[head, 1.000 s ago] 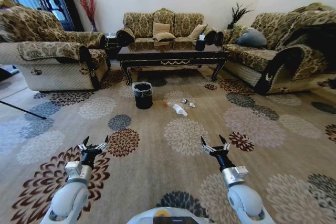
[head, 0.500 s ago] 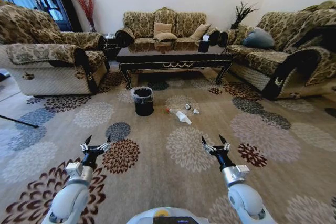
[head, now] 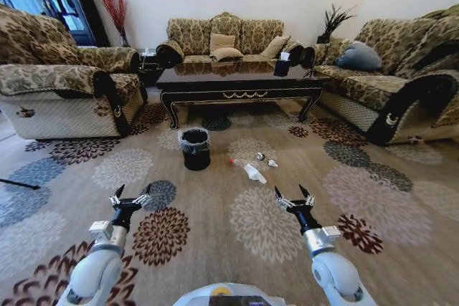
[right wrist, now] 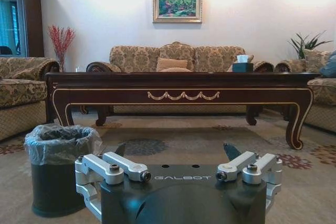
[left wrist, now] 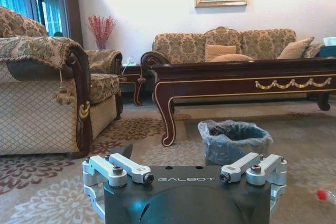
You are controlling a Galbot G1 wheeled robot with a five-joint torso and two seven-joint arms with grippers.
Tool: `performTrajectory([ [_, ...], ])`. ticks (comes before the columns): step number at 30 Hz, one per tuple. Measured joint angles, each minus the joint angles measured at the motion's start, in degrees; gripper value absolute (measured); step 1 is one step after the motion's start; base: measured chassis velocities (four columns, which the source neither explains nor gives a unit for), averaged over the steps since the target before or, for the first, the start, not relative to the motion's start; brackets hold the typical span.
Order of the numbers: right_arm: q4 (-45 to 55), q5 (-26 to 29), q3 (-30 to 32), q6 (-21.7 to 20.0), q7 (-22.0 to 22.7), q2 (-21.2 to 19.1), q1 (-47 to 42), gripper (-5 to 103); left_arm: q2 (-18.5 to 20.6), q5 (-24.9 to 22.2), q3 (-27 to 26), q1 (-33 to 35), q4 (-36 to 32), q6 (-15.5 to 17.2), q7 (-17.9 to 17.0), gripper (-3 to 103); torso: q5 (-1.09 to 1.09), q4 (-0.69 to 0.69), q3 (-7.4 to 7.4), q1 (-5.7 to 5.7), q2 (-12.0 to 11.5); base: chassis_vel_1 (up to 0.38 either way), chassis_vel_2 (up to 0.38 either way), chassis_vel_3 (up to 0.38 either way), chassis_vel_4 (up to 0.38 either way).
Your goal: Move to the front of the table and pick up the trash from the floor, then place it into the trash bin.
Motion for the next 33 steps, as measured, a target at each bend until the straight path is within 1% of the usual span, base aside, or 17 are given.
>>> performTrajectory([
  [15,0.2,-0.7,-0.1,0.0,0.0,0.3,-0.3,100,0.0,-0.3,-0.3,-0.6,0.4,0.4,-0.3,100,0.01,0.0,0.01,0.0,0.0,-0.188,0.185,0.176,-0.19],
  [33,0.4,-1.6,-0.3,0.0,0.1,0.8,-0.7,100,0.6,-0.4,0.7,-2.8,0.4,2.3,-1.8,100,0.01,-0.01,0.01,0.0,0.0,-0.186,0.189,0.184,-0.179],
])
